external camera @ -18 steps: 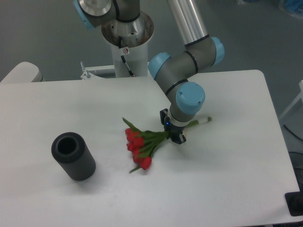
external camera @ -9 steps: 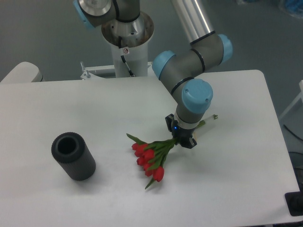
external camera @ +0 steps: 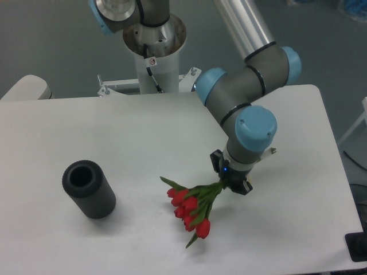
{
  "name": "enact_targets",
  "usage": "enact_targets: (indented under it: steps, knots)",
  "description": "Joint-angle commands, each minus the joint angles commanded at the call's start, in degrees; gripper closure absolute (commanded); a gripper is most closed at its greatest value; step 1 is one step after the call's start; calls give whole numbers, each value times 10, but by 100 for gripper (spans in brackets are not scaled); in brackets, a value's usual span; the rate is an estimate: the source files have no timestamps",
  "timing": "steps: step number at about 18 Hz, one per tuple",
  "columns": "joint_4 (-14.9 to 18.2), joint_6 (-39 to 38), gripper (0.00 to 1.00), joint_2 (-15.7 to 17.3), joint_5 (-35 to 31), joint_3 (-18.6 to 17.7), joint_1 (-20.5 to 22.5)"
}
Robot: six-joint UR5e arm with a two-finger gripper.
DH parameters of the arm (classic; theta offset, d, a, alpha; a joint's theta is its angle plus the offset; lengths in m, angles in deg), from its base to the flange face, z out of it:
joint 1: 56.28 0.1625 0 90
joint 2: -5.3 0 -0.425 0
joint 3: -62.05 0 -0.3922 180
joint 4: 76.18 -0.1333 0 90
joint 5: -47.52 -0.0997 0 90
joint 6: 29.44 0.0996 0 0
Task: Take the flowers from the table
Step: 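Lift the held tulips up off the table, swinging the blooms downward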
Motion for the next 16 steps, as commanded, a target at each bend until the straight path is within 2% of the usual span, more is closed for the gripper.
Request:
enact_targets:
  steps: [6,16]
  knots:
    - [0,1,100,-17,-11,20,-10]
    - [-4,4,100,-15,-16,14,-13]
